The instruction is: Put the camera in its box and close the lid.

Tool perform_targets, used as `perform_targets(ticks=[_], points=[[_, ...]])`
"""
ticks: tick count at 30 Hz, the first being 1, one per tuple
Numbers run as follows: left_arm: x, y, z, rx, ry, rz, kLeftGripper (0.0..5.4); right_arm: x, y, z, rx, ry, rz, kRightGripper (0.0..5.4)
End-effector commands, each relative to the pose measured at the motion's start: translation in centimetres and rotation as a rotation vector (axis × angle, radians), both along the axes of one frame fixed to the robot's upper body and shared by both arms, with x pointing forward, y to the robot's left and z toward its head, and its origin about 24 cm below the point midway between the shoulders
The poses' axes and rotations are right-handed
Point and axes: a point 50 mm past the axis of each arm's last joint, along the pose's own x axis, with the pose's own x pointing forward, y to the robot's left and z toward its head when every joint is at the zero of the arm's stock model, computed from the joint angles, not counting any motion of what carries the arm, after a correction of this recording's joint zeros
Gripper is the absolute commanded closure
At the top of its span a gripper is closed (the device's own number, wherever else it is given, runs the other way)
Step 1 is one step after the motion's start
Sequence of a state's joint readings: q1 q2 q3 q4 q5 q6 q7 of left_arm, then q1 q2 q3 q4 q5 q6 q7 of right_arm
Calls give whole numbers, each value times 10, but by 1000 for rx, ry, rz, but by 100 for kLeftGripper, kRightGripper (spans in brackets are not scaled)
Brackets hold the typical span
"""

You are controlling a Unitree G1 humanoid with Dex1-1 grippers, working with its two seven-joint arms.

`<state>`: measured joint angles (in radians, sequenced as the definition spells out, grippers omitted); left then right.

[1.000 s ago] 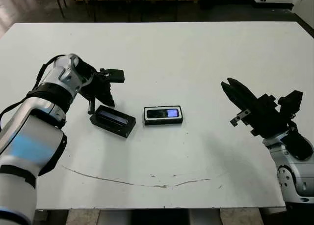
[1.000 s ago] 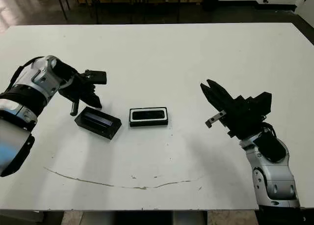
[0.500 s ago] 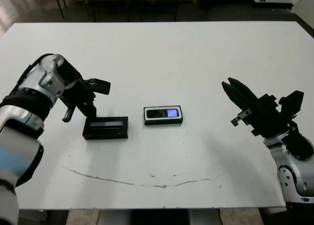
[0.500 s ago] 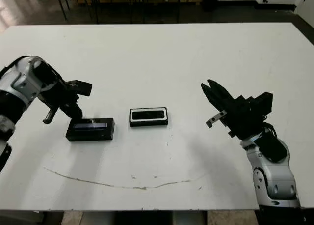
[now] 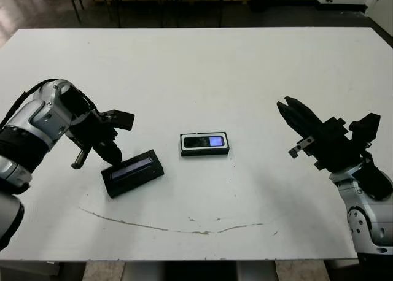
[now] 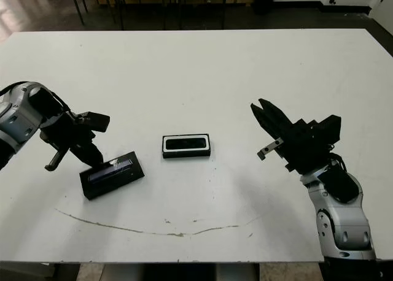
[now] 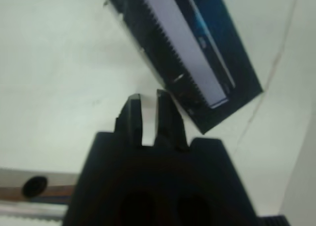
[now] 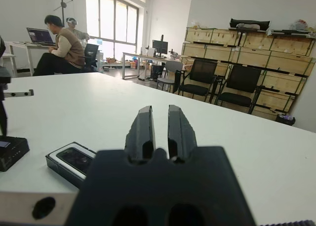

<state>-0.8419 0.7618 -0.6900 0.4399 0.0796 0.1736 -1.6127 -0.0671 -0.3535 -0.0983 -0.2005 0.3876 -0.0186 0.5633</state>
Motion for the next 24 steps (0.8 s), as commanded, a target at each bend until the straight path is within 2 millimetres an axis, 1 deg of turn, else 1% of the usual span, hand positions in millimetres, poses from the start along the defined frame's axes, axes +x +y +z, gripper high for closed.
perform_targets(ticks=[1,7,11,13,15,18,21,24], points=[[-11,2,-5,5,18,-46,540,1,-1,-4,-2,21,-6,539],[-22,-4,-6,-9,11,-126,540,2,0,-4,-2,23,-6,539],[-20,5,-7,19,-5,-80,540,2,1,-6,-1,25,-4,539],[-16,16,-6,33,-73,16,540,1,1,-6,2,26,-5,539],[-12,27,-3,54,-231,95,540,0,2,-6,6,29,-10,539],[-12,41,6,115,-576,195,540,-1,1,-6,6,30,-14,539],[-15,50,14,179,-847,354,540,-2,1,-7,14,23,-7,539],[-26,57,20,137,-1058,469,540,-2,1,-8,17,23,-3,539]])
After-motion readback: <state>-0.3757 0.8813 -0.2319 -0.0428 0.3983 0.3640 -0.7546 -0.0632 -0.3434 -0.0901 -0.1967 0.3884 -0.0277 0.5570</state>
